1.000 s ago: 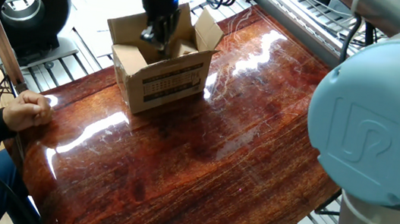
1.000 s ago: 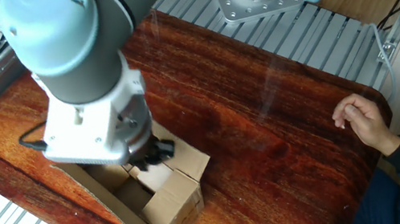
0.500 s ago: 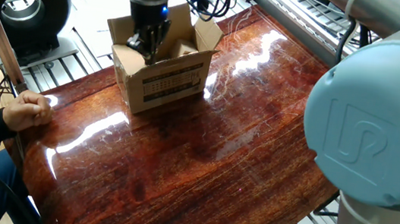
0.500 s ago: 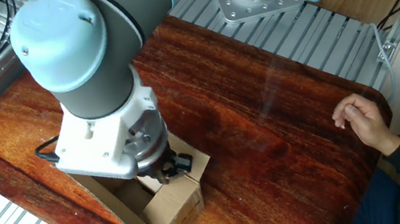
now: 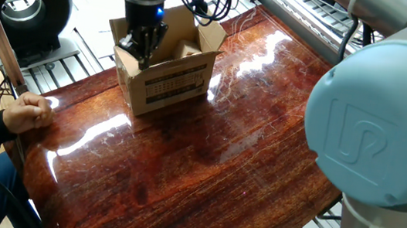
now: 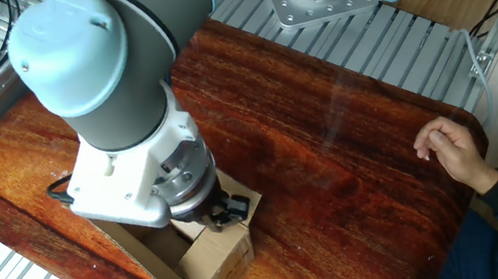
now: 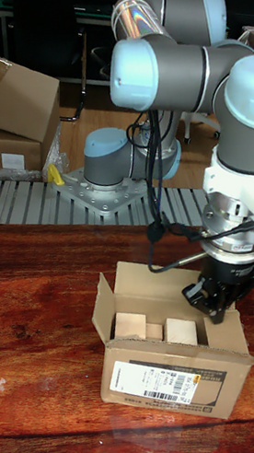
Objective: Open a box
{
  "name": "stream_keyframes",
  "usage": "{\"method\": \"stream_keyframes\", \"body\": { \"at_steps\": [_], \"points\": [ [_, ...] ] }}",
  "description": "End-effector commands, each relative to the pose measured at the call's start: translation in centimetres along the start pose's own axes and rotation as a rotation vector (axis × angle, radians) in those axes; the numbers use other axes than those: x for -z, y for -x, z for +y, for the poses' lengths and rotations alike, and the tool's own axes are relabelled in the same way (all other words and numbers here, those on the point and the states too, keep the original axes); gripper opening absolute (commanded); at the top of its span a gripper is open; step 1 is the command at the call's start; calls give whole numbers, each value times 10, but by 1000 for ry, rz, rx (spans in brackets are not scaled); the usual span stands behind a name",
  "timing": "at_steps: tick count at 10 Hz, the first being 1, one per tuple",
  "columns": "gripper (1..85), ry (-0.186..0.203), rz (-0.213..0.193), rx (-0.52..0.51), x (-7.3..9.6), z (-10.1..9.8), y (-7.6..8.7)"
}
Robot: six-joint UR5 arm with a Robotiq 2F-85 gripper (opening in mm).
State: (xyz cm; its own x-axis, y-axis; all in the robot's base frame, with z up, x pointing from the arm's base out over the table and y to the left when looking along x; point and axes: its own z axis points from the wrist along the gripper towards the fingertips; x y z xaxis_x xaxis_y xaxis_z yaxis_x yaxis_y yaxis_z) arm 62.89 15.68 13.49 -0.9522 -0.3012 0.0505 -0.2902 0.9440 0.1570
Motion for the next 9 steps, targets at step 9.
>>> {"method": "stream_keyframes", "body": {
  "at_steps": [9],
  "points": [
    [10,21,-26,49,-3,-19,-2]
  ]
}}
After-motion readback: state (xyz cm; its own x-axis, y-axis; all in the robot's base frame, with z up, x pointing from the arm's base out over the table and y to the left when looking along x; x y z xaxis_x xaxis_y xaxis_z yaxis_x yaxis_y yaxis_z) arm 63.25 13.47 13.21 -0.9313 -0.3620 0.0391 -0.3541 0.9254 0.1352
